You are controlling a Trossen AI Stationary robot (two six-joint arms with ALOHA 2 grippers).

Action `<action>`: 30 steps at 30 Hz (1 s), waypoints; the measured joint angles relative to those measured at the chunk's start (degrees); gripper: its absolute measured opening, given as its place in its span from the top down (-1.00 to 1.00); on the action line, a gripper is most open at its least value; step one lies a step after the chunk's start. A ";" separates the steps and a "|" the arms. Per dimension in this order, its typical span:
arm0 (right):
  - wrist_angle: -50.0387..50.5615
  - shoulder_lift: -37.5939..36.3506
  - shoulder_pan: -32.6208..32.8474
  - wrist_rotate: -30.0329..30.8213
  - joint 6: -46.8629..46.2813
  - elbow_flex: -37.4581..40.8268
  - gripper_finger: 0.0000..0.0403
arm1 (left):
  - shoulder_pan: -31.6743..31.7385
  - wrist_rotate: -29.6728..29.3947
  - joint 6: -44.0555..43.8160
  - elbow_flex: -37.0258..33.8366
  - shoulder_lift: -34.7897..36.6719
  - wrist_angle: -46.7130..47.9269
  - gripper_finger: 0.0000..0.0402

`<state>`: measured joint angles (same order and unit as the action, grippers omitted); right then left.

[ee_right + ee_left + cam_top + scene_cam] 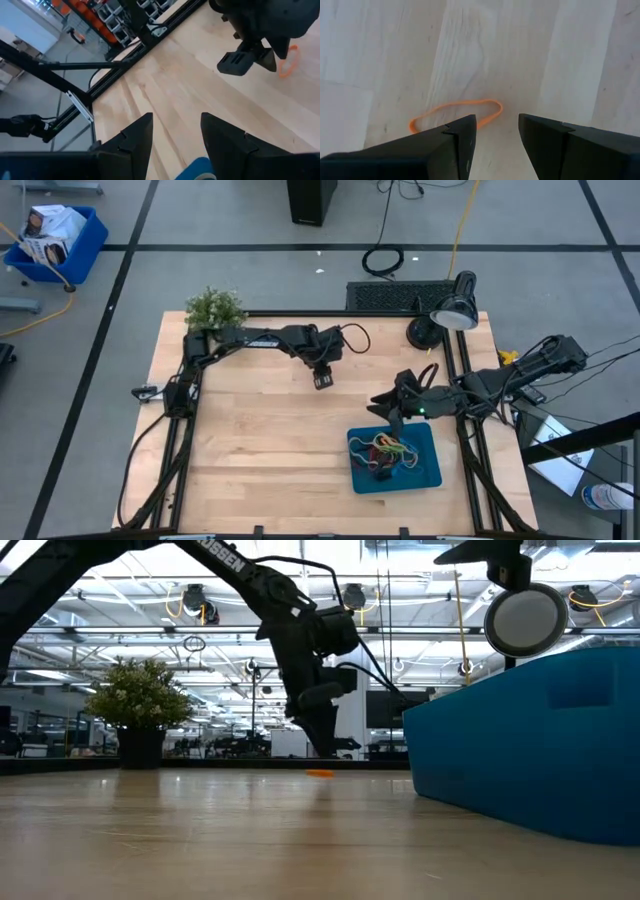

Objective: Pick and place rubber bands into bin
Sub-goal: Put the orange rubber band into the blue bin

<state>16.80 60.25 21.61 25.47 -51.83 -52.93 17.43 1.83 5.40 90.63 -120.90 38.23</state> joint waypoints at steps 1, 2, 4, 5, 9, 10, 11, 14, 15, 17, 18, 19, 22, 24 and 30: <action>-0.18 0.00 -0.11 0.00 0.00 0.00 0.19 | 0.00 -0.02 0.31 0.00 0.00 -0.40 0.23; -0.52 0.00 -0.24 0.00 0.00 0.00 0.20 | 0.00 -0.07 0.33 0.00 0.00 -0.47 0.23; -1.43 0.00 -0.29 0.00 0.00 0.00 0.20 | 0.05 -0.17 0.33 0.00 0.00 -0.62 0.23; -1.84 0.00 -0.29 0.00 0.02 0.00 0.21 | 0.07 -0.17 0.32 0.00 0.00 -0.58 0.23; -2.39 0.00 -0.29 -0.02 0.02 0.00 0.20 | 0.17 -0.40 0.31 -0.02 0.00 -0.40 0.23; -2.38 0.00 -0.29 -0.02 0.02 0.00 0.20 | 0.20 -0.44 0.16 -0.02 0.00 -0.47 0.23; -2.34 0.00 -0.29 -0.02 0.02 0.00 0.20 | 0.34 -0.43 -0.08 -0.02 0.00 -0.55 0.23; -2.34 0.00 -0.29 -0.02 0.02 0.00 0.20 | 0.68 -0.41 -1.09 -0.02 0.00 -0.71 0.23; -2.34 0.00 -0.29 -0.02 0.02 0.00 0.21 | 0.80 -0.42 -1.36 -0.02 -0.32 -0.99 0.23; -2.42 0.00 -0.27 -0.02 0.02 0.00 0.20 | 1.10 -0.06 -1.46 -0.02 -0.74 -1.15 0.23; -2.41 0.00 -0.27 -0.02 0.01 0.00 0.20 | 1.27 0.20 -1.59 -0.08 -0.95 -0.86 0.23; -2.41 0.00 -0.27 -0.02 -0.07 0.00 0.20 | 1.33 0.32 -1.65 -0.09 -1.53 -1.08 0.23; -2.39 0.00 -0.27 -0.04 -0.39 0.00 0.20 | 1.31 0.42 -1.68 -0.02 -3.17 -1.99 0.23; -2.45 0.00 -0.27 -0.02 -0.39 0.00 0.21 | 1.20 -0.87 -1.46 -0.02 -3.72 -2.03 0.23; -2.39 0.00 -0.27 -0.17 -0.61 0.00 0.20 | 1.04 -1.01 -1.38 -0.02 -3.72 -1.68 0.23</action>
<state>14.41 60.25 21.34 25.30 -52.45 -52.93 18.47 0.82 4.02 90.61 -124.62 36.55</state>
